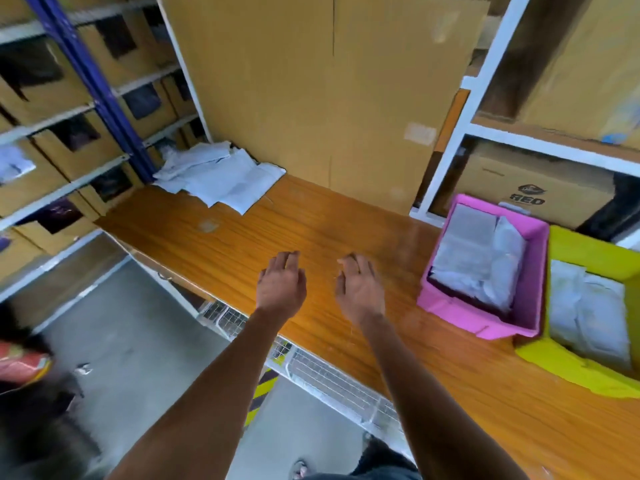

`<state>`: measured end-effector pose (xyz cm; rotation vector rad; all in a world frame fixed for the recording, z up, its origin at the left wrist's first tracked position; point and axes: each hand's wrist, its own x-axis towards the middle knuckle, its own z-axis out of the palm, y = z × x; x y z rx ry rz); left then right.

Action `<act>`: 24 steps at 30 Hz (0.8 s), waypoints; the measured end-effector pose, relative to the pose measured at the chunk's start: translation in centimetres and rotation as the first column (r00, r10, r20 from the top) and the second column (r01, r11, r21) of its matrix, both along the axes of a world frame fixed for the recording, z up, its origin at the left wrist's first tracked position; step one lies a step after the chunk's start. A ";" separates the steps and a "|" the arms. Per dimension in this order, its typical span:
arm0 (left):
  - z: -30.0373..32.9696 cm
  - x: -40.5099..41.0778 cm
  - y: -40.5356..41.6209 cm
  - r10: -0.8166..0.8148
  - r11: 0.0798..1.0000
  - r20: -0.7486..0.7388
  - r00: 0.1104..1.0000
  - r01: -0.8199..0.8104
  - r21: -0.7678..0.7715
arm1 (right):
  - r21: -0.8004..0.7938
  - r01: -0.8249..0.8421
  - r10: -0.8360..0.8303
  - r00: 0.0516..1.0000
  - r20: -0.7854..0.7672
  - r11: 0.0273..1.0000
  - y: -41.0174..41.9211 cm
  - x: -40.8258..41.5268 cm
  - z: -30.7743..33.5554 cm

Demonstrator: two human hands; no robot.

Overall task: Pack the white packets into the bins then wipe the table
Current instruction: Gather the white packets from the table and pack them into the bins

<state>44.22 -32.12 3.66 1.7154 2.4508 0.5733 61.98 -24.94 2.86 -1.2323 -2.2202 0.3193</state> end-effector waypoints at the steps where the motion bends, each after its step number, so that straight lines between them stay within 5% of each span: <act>1: -0.3 -1.5 -0.8 0.023 1.000 0.011 1.000 -0.022 -0.009 | -0.025 -0.020 0.020 1.000 0.019 0.999 -0.4 -1.4 -0.3; 10: -1.9 -11.8 -1.9 0.132 0.986 0.057 0.990 -0.125 -0.114 | -0.184 -0.121 0.138 0.987 0.084 0.975 2.3 -13.0 -2.4; 24: -2.9 -27.8 7.6 0.174 0.957 -0.004 0.985 -0.170 -0.234 | -0.301 -0.133 0.150 0.988 0.035 0.944 13.2 -31.1 -5.2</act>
